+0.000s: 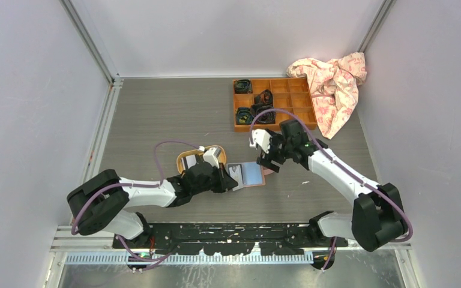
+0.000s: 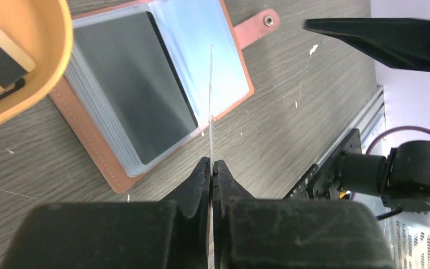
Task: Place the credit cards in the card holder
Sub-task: Insert the credit card into the card slot.
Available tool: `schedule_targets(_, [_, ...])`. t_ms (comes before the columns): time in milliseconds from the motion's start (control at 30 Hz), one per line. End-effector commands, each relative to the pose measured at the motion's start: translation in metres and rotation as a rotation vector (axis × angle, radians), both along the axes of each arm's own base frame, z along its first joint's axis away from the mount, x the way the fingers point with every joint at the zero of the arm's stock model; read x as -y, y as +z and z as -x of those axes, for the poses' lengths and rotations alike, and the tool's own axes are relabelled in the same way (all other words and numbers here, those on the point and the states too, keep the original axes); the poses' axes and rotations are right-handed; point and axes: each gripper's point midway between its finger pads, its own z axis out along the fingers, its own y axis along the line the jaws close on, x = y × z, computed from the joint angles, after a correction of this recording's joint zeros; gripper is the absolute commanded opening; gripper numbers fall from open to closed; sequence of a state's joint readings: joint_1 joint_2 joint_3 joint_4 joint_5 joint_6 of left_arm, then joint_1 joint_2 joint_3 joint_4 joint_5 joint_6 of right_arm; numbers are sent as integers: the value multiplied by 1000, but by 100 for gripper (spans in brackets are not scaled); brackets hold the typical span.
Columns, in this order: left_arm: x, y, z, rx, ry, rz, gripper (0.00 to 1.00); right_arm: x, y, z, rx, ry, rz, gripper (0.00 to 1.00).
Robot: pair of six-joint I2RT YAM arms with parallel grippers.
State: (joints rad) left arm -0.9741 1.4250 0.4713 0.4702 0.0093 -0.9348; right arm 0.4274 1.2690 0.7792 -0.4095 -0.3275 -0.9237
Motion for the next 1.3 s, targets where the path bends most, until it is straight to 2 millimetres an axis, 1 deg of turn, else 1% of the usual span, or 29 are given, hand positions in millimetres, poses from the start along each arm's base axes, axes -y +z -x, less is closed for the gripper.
schedule_targets(0, [7, 27, -24, 67, 107, 71, 0, -44, 35, 25, -268, -57, -337, 83])
schedule_targets(133, [10, 33, -28, 99, 105, 98, 0, -60, 37, 32, -448, -93, -441, 82])
schedule_targets(233, [16, 35, -28, 120, 85, 128, 0, -65, 37, 34, -546, -118, -482, 81])
schedule_targets(400, [25, 31, -31, 108, 83, 155, 0, -58, 31, 23, -585, -196, -482, 79])
schedule_targets(500, [23, 28, -33, 102, 94, 133, 0, -54, 25, 14, -606, -265, -489, 71])
schedule_targets(567, [18, 26, -32, 108, 95, 102, 0, -54, 22, 10, -624, -288, -491, 69])
schedule_targets(667, [5, 28, -26, 127, 85, 57, 0, -57, 26, 8, -623, -292, -511, 67])
schedule_targets(767, [-12, 30, -15, 155, 51, 5, 0, -62, 28, 4, -606, -284, -529, 60])
schedule_targets(833, [-24, 30, -4, 161, 12, -44, 0, -70, 25, 1, -582, -270, -517, 56])
schedule_targets(933, [-49, 29, 12, 158, -18, -116, 0, -92, 18, 6, -560, -198, -451, 49])
schedule_targets(1000, [-67, 30, 19, 156, -10, -150, 0, -110, 13, 6, -539, -173, -397, 45])
schedule_targets(1100, [-94, 32, 29, 150, 27, -178, 0, -133, 5, 3, -541, -191, -356, 37])
schedule_targets(1167, [-106, 35, 35, 152, 49, -167, 0, -144, 0, 3, -584, -221, -365, 32])
schedule_targets(1200, [-111, 40, 37, 161, 60, -147, 0, -149, -2, 4, -601, -232, -372, 30])
schedule_targets(1267, [-120, 41, 40, 164, 78, -136, 0, -156, -13, 8, -635, -254, -367, 29])
